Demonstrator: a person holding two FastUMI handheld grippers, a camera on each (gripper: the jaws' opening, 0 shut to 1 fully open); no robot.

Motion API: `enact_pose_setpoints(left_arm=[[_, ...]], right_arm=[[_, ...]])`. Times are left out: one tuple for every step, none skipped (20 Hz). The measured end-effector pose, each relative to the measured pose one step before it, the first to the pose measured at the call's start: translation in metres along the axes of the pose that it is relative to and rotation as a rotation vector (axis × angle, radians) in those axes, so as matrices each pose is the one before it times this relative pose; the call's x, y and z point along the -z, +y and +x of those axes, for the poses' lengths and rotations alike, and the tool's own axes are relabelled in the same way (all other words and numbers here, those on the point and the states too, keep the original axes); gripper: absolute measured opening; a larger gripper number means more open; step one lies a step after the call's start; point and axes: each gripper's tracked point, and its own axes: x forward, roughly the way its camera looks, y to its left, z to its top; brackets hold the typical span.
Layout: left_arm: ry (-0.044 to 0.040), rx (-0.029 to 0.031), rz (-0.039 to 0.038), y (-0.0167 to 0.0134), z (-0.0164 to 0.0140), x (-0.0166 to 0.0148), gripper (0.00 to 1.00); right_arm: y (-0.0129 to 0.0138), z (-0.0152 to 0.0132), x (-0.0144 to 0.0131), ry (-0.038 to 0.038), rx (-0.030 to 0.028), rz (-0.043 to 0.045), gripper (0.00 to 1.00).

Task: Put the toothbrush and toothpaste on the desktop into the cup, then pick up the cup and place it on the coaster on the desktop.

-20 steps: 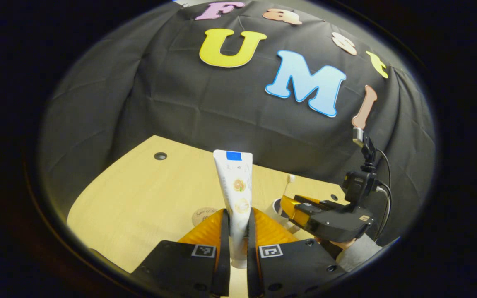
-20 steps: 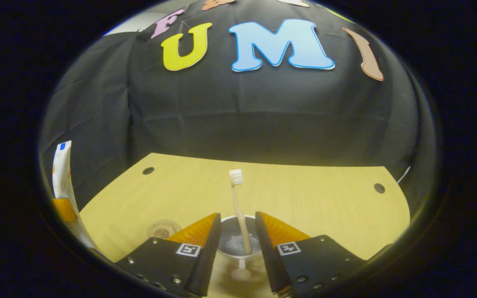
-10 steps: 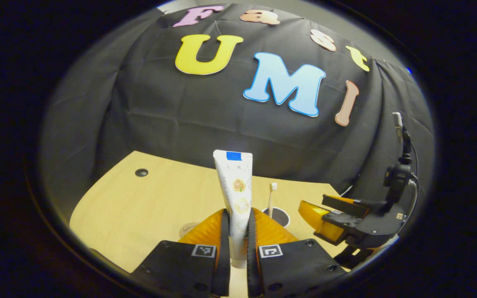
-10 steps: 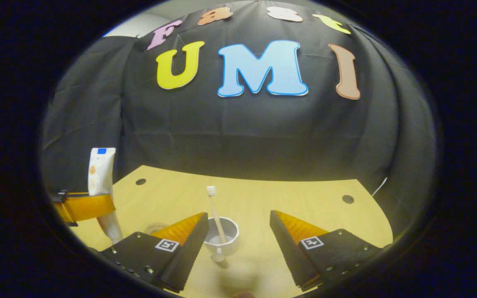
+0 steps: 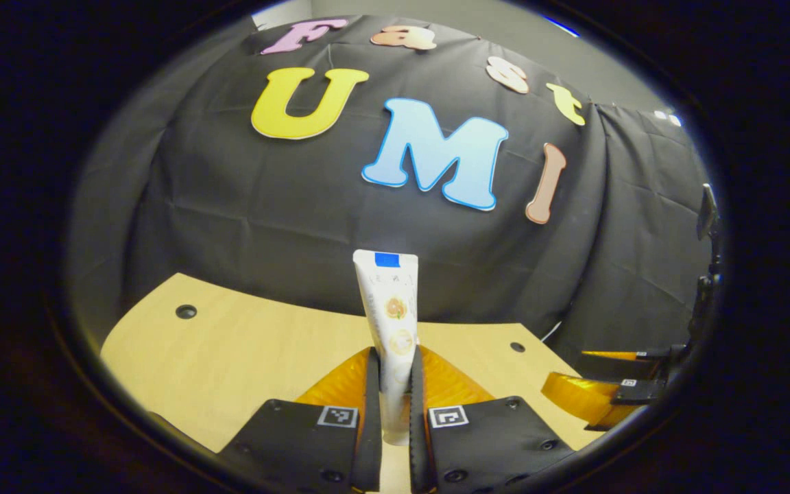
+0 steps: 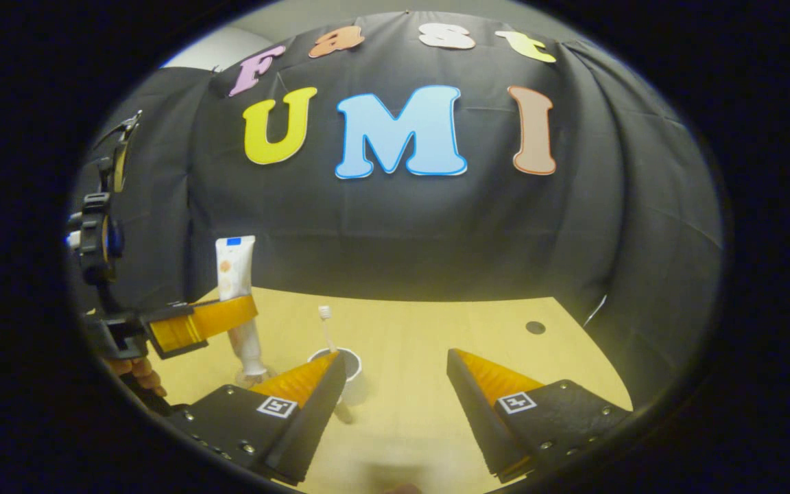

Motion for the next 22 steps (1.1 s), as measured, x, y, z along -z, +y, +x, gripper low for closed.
enact_pose_setpoints(left_arm=[[-0.00927, 0.01634, -0.00463, -0.0058, 0.00898, 0.00015, 0.25], [-0.00969, 0.01371, -0.00609, -0.00519, 0.00844, 0.00079, 0.23], [-0.00857, 0.01342, -0.00799, -0.00531, 0.00793, 0.00028, 0.23], [-0.00646, 0.01116, -0.00855, -0.00465, 0.0072, 0.00124, 0.23], [-0.00422, 0.00463, -0.00861, -0.00288, 0.00684, 0.00225, 0.23], [-0.0014, 0.00437, -0.01029, -0.00165, 0.00716, 0.00326, 0.23], [-0.00221, 0.0011, -0.01342, -0.00085, 0.00639, 0.00342, 0.23], [-0.00279, -0.00292, -0.01485, 0.00138, 0.00493, 0.00227, 0.23], [-0.00019, -0.00615, -0.01088, 0.00215, 0.00697, 0.00431, 0.23], [0.00255, -0.01095, -0.00661, 0.00367, 0.00502, 0.00451, 0.23], [0.00787, -0.00849, -0.00508, 0.00287, 0.00463, 0.00653, 0.23], [0.00743, -0.01207, -0.00181, 0.0037, 0.00432, 0.00601, 0.23], [0.00916, -0.00875, 0.00052, 0.0033, 0.00388, 0.00564, 0.23], [0.00442, -0.01017, -0.00015, 0.00334, 0.00317, 0.00519, 0.23], [0.0018, -0.00292, 0.00069, 0.00106, 0.00256, 0.00393, 0.23], [0.00255, -0.0034, 0.00659, 0.00113, 0.00155, 0.00473, 0.23], [0.00435, -0.00598, 0.01304, 0.00131, 0.00253, 0.00541, 0.23], [-0.00132, 0.00007, 0.01435, 0.00011, 0.0023, 0.00381, 0.23], [0.00185, 0.00019, 0.01402, -0.00114, 0.00248, 0.00353, 0.23], [0.00813, 0.00112, 0.01548, -0.00065, 0.00109, 0.00519, 0.23], [0.00984, -0.00162, 0.01426, -0.00043, 0.00124, 0.00473, 0.23], [0.00454, 0.00276, 0.01203, -0.00041, -0.00038, 0.00318, 0.24]], right_arm=[[-0.00433, -0.00467, 0.00349, 0.00601, 0.01142, -0.00347, 0.9], [-0.00399, -0.00446, 0.00269, 0.00629, 0.00857, 0.00064, 0.9], [-0.00301, -0.00327, 0.00493, 0.00953, 0.00512, 0.00493, 0.9], [-0.00379, -0.00266, 0.00606, 0.01447, 0.00345, 0.00626, 0.9], [-0.0052, -0.00125, 0.007, 0.01367, 0.005, 0.00874, 0.9], [-0.00326, -0.00202, 0.00595, 0.01408, 0.0016, 0.00872, 0.9], [-0.00411, -0.00021, 0.007, 0.01668, 0.00348, 0.0078, 0.9], [-0.00458, 0.00033, 0.00574, 0.01539, 0.00684, 0.00484, 0.9], [-0.00482, 0.00062, 0.00565, 0.01438, 0.00648, 0.00432, 0.9], [-0.00278, 0.00014, 0.00318, 0.01189, 0.00225, 0.00476, 0.9], [-0.00284, 0.00142, 0.00358, 0.00863, 0.00284, 0.00352, 0.9], [-0.00183, 0.00119, 0.00174, 0.00636, 0.00113, 0.00191, 0.9], [-0.00053, 0.0016, 0.00211, 0.00566, -0.00079, 0.00096, 0.9], [0.00021, 0.00137, 0.00144, 0.00643, -0.00266, 0.00035, 0.9], [0.0013, 0.001, 0.00247, 0.00647, -0.00466, -0.00002, 0.9], [0.00209, 0.00129, 0.00078, 0.00555, -0.00603, 0.00026, 0.9], [0.00187, 0.00146, 0.00167, 0.00546, -0.00626, -0.00018, 0.9], [0.00228, 0.0011, 0.00106, 0.00395, -0.00678, -0.00055, 0.9], [0.0026, 0.00126, 0.00061, 0.00288, -0.00687, -0.00149, 0.9], [0.00202, 0.00149, 0.00069, 0.00343, -0.00347, -0.00183, 0.9], [0.00098, 0.00115, 0.00064, 0.00249, -0.00236, 0.00067, 0.9], [0.00169, 0.00035, -0.00017, 0.00149, -0.00439, 0.00121, 0.9]])
